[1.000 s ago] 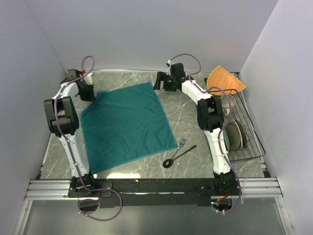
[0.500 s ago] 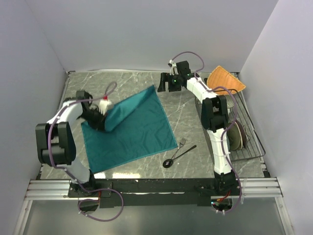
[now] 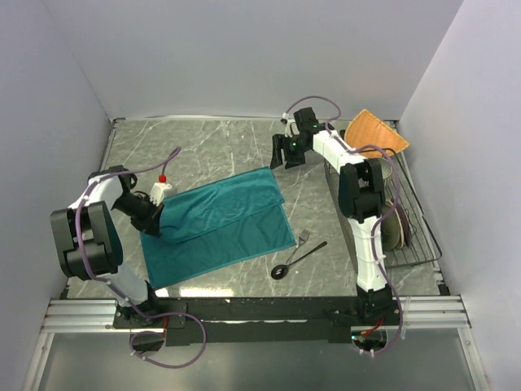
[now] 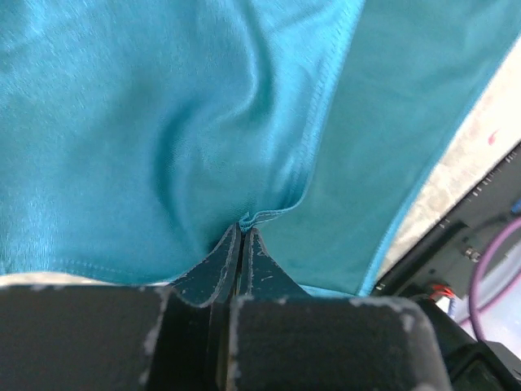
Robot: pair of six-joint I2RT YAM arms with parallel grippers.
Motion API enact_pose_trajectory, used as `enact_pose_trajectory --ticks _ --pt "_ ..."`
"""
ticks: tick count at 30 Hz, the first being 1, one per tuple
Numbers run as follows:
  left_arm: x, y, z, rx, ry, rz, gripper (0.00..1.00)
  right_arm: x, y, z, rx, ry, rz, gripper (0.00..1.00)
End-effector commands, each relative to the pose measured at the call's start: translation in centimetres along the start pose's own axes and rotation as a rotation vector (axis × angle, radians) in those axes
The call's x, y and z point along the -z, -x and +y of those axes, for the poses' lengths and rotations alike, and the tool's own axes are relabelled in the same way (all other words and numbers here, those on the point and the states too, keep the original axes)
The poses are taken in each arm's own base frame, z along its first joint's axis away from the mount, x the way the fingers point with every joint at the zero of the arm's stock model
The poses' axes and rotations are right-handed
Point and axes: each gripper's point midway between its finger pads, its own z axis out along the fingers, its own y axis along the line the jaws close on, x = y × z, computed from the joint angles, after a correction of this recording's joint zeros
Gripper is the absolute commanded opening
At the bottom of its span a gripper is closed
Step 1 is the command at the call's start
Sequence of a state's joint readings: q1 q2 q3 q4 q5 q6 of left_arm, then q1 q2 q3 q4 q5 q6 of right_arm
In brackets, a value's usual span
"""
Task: Fold the napkin into a case and place the utensils inside
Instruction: Fold and flatten the napkin at the center of the board.
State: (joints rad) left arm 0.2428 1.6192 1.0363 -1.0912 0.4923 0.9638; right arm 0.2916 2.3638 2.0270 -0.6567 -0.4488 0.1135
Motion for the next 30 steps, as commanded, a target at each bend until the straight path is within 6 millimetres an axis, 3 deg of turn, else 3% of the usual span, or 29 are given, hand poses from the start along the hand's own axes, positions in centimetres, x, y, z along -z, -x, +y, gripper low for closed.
enact_pose_trajectory --ticks 1,5,17,22,30 --pt "0.8 1.9 0.8 -0.054 0.014 -0.06 0.01 4.7 -1.7 1.1 0.027 -0.017 0.048 0.71" --pt "0.7 1.7 1.1 -0.051 0.031 -0.057 0.01 5.1 -5.6 1.1 0.0 -0.007 0.13 0.61" --pt "0.8 1.6 0.7 -0.04 0.067 -0.08 0.01 2.5 -11.1 1.5 -0.009 -0.015 0.259 0.48" --pt "1.0 1.5 0.4 -0.037 0.082 -0.086 0.01 1.9 -12.3 2.0 -0.018 -0.011 0.28 0.45" --pt "1.1 1.2 0.2 -0.043 0.111 -0.087 0.01 2.0 -12.7 2.1 -0.015 -0.009 0.276 0.16"
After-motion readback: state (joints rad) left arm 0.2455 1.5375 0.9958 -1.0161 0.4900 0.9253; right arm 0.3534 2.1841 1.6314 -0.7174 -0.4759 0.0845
